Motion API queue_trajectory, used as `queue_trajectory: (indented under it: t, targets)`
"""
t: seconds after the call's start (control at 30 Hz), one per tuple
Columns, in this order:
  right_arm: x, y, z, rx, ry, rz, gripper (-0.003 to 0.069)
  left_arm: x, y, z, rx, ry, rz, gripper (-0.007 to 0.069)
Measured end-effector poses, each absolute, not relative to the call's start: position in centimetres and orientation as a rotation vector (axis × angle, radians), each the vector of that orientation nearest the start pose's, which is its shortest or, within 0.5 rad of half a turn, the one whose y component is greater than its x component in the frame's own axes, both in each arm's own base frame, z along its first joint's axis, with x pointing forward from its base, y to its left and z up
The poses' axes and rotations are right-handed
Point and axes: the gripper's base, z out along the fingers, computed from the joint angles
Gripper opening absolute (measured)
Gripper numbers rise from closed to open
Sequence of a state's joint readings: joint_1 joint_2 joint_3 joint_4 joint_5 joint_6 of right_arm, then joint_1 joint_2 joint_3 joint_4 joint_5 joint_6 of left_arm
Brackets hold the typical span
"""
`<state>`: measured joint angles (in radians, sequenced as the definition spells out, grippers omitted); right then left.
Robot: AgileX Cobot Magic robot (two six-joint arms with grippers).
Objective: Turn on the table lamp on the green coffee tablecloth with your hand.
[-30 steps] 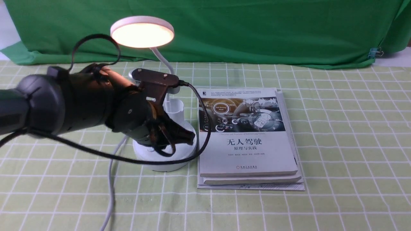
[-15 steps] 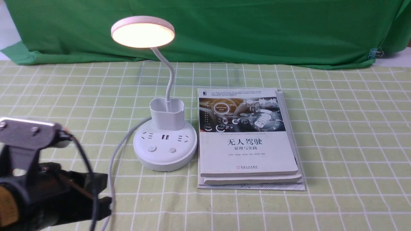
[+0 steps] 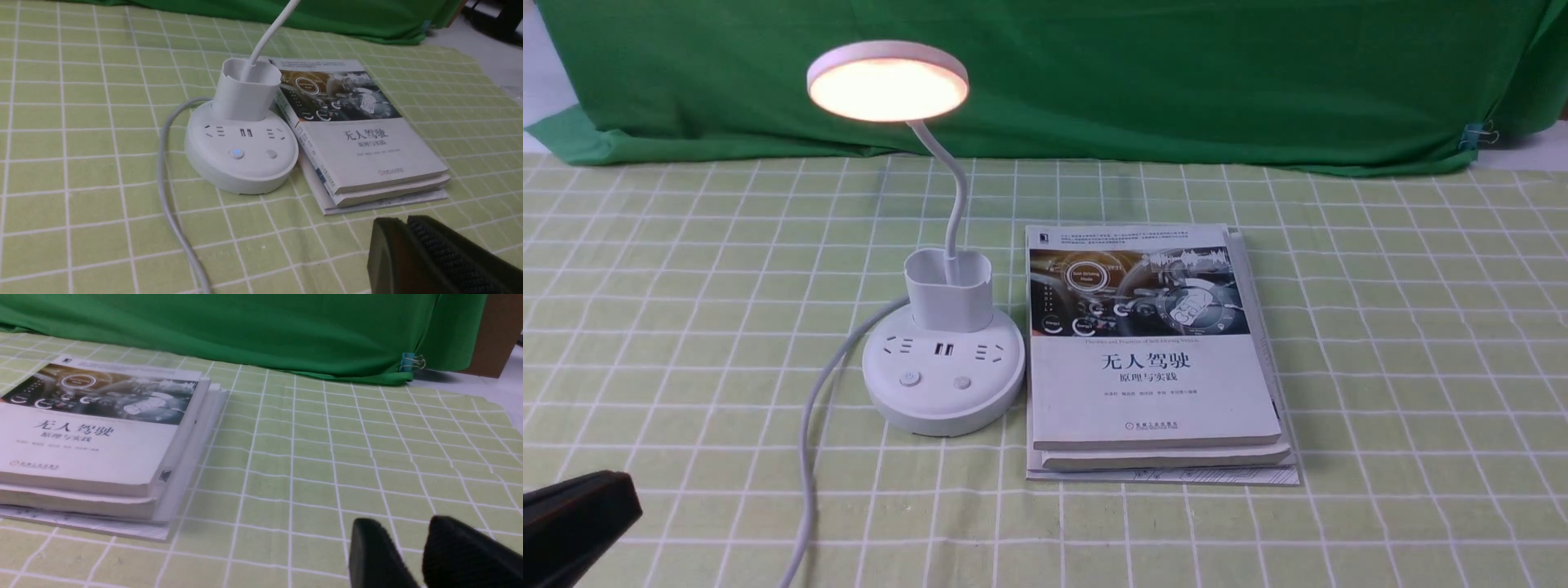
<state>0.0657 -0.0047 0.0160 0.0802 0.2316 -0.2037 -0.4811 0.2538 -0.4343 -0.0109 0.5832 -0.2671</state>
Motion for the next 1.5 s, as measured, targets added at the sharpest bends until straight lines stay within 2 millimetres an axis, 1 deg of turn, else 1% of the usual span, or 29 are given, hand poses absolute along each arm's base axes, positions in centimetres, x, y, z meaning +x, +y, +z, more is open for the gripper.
queue_trajectory:
  t: [0.2, 0.6, 0.7, 0.8, 0.87, 1.0, 1.03, 1.1, 1.13, 1.17, 1.23, 1.27, 1.33, 1.5]
  targets:
    - [5.5, 0.5, 18.7, -0.178, 1.717, -0.028, 0.0245, 5.3, -2.7, 29.5, 0.206, 1.856, -0.506, 0.0019]
    - [5.5, 0.5, 18.7, -0.178, 1.717, -0.028, 0.0245, 5.4, -2.7, 29.5, 0.207, 1.853, -0.505, 0.0019]
    - [5.5, 0.5, 18.7, -0.178, 1.717, -0.028, 0.0245, 5.5, -2.4, 29.1, 0.292, 1.835, -0.386, 0.0019]
    - [5.5, 0.5, 18.7, -0.178, 1.717, -0.028, 0.0245, 5.7, -2.0, 28.1, 0.324, 1.803, -0.271, 0.0019]
    - [5.5, 0.5, 18.7, -0.178, 1.717, -0.028, 0.0245, 5.8, -1.7, 27.5, 0.298, 1.753, -0.215, 0.0019]
    - [5.5, 0.5, 18.7, -0.178, 1.717, -0.028, 0.0245, 5.7, -1.1, 25.6, 0.2, 1.542, -0.11, 0.0019]
    - [5.5, 0.5, 18.7, -0.178, 1.717, -0.028, 0.0245, 5.7, -1.0, 25.5, 0.19, 1.53, -0.102, 0.0019]
    - [5.5, 0.5, 18.7, -0.178, 1.717, -0.028, 0.0245, 5.6, -0.8, 23.7, 0.148, 1.486, -0.059, 0.0019]
    - [5.5, 0.5, 18.7, -0.178, 1.717, -0.028, 0.0245, 5.7, -0.7, 23.0, 0.142, 1.496, -0.055, 0.0019]
    - [5.5, 0.5, 18.7, -0.178, 1.717, -0.028, 0.0245, 5.7, -0.6, 21.6, 0.119, 1.512, -0.042, 0.0019]
    - [5.5, 0.5, 18.7, -0.178, 1.717, -0.028, 0.0245, 5.7, -0.5, 20.7, 0.113, 1.558, -0.034, 0.0019]
    - [5.5, 0.5, 18.7, -0.178, 1.717, -0.028, 0.0245, 5.6, -0.5, 19.8, 0.109, 1.643, -0.031, 0.0019]
    - [5.5, 0.5, 18.7, -0.178, 1.717, -0.028, 0.0245, 5.5, -0.4, 18.8, 0.112, 1.741, -0.027, 0.0019]
    - [5.5, 0.5, 18.7, -0.178, 1.717, -0.028, 0.0245, 5.5, -0.4, 18.5, 0.116, 1.768, -0.026, 0.0019]
